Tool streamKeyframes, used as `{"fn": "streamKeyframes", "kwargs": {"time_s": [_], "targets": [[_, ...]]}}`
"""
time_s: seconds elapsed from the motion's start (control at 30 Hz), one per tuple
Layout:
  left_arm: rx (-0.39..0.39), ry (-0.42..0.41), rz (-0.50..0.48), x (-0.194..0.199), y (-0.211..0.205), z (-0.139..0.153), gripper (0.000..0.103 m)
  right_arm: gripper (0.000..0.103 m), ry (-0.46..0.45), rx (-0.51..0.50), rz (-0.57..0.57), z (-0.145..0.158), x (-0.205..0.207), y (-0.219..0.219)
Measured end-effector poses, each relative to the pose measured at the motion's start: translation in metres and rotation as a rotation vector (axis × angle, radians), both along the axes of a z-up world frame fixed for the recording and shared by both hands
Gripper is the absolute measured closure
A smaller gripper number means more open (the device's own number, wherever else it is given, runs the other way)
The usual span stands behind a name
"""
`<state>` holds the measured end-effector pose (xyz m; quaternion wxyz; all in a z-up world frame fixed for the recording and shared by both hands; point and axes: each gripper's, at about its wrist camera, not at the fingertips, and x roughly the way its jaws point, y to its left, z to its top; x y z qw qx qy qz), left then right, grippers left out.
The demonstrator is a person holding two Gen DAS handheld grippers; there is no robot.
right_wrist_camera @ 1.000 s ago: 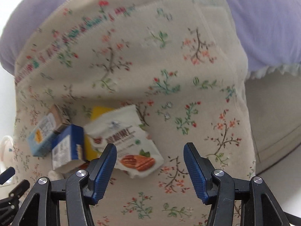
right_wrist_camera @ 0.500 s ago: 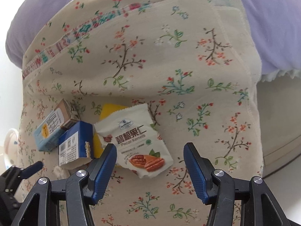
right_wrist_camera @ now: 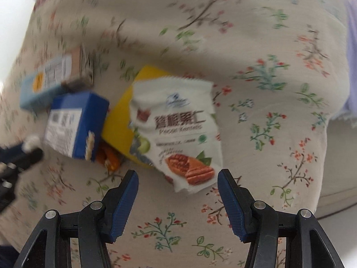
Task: Collect trash
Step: 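Grasp the crumpled white tissue with left gripper while right gripper approaches pecan wrapper, then grasp the white pecan-nut wrapper with the right gripper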
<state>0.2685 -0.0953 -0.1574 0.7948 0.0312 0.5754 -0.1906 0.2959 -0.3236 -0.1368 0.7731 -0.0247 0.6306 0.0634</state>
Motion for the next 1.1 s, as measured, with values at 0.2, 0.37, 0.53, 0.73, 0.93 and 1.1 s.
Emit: {"fn": "streamKeyframes", "kwargs": {"time_s": [0.2,0.37,0.53,0.73,0.93,1.1], "targets": [[-0.065,-0.009,0.006,-0.008,0.015,0.03,0.082,0.091,0.025,-0.064,0.023,-0.009,0.002,0.009],[-0.093,-0.035,0.033,-0.008,0.029,0.056,0.082,0.1,-0.017,-0.009,-0.013,0.015,0.002,-0.003],[-0.12,-0.043,0.091,-0.004,0.057,0.071,0.082,0.1,-0.072,0.065,-0.06,0.041,0.001,-0.018],[-0.131,-0.015,0.129,-0.004,0.067,0.065,0.082,0.078,-0.056,-0.024,-0.036,0.013,0.004,-0.011],[-0.134,0.003,0.156,-0.003,0.076,0.063,0.082,0.029,-0.054,-0.264,0.07,-0.019,0.005,0.022],[-0.143,-0.003,0.165,-0.003,0.084,0.066,0.082,0.078,-0.053,-0.358,0.139,-0.034,-0.001,0.041]]}}
